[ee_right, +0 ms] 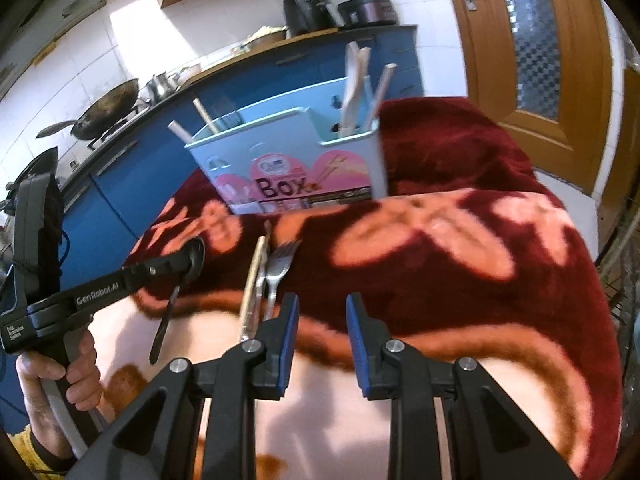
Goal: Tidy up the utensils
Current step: 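Grasp the black spoon with the left tool while the right tool grasps the metal knife, then lift and carry the black spoon and knife up over the blue caddy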
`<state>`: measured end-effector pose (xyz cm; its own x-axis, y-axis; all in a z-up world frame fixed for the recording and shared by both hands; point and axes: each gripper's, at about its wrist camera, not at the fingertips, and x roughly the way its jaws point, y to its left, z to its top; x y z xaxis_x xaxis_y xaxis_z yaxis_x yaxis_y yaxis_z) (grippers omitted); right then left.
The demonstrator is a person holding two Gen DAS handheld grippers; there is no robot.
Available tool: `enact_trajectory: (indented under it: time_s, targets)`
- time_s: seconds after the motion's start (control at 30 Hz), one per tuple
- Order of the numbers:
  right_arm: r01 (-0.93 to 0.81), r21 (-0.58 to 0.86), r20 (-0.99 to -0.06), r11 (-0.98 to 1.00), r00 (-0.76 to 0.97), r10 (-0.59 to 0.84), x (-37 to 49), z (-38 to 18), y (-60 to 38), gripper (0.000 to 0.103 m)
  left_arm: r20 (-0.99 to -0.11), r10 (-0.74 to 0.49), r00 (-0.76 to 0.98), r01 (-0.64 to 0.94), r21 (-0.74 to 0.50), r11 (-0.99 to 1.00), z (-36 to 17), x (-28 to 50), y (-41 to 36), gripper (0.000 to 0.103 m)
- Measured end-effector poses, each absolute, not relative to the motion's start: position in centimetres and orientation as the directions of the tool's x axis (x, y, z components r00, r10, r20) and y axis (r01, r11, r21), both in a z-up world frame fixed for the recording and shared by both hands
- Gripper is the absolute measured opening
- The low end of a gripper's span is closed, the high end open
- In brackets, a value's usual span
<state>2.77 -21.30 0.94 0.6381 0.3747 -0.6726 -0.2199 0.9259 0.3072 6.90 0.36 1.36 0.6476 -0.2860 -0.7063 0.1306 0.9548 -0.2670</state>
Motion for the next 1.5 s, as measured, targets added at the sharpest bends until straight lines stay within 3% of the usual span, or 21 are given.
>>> enact_trajectory:
  time_s: [0.27, 0.73, 1.1, 1.5]
  targets:
    - [-0.281, 0.338, -0.730, 0.898, 0.524, 0.439, 5.1, 0.6, -18.3, 0.027, -0.673, -0.233, 0.702, 0.105, -0.226, 0.968, 2.0, 6.3, 2.0, 0.001]
    - [-0.304, 0.314, -0.802, 0.899, 0.421, 0.423, 7.6, -0.2, -15.9, 0.003, -0.635, -0.239, 0.735, 0.108, -0.239, 0.965, 2.4, 5.5, 3.2, 0.001]
    - [-0.347, 0.249, -0.858, 0.904, 0.353, 0.372, 5.1, -0.1, -15.7, 0.007, -0.657, -0.240, 0.715, 0.109, -0.235, 0.966, 1.6, 5.4, 3.2, 0.001]
    - [-0.409, 0.144, -0.897, 0.901, 0.330, 0.293, 7.7, 0.1, -13.4, 0.010, -0.798, -0.253, 0.547, 0.198, -0.170, 0.965, -0.5, 7.3, 1.5, 0.005]
